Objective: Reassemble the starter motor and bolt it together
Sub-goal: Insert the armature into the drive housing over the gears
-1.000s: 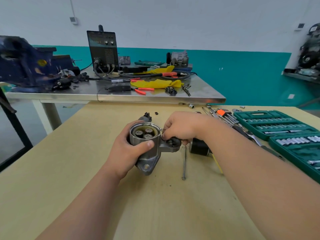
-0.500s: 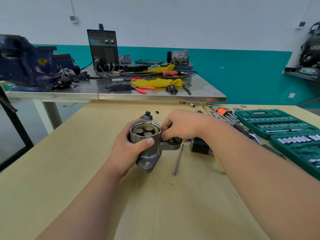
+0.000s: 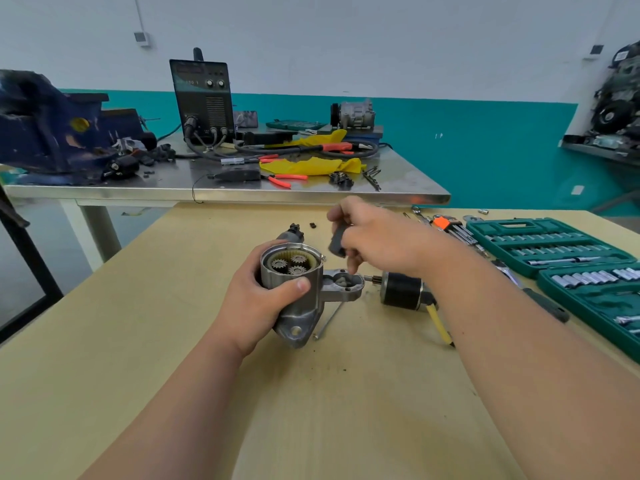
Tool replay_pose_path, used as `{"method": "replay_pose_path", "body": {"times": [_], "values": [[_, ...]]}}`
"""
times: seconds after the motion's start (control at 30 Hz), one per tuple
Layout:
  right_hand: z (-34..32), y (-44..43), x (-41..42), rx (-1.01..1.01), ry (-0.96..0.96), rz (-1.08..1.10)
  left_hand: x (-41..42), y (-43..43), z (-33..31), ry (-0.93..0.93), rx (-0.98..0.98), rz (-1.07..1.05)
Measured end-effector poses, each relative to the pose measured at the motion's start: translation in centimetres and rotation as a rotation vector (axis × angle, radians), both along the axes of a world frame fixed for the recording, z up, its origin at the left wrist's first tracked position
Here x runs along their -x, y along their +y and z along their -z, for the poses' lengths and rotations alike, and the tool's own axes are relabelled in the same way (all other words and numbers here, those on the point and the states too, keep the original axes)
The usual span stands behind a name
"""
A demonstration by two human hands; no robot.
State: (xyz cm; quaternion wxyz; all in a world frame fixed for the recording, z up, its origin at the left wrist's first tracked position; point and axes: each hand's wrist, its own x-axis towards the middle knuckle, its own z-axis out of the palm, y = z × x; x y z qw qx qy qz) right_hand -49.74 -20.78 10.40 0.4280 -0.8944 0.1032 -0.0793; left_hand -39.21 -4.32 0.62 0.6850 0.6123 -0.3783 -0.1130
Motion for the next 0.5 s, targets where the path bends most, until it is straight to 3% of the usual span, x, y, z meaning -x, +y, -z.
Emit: {"method": "replay_pose_path", "body": {"times": [0.07,0.23,0.37,0.5], "values": [[0.2,0.8,0.0,0.175,-0.053,-0.058,0.1,0.0,0.0,0.002,0.006,0.003],[0.2,0.5,0.6,0.116,-0.212,0.008,0.1,0.0,0.1,0.019,0.023,0.007],[0.8,0.7,0.8,0.282,-0.206,0.017,-0.1,0.0,0.1,0.026,0.026,0.008],[1.7,1.2,0.5,0.123,-0.296,0.027,-0.1,0.0,0.0,0.028,0.035,0.017]]}}
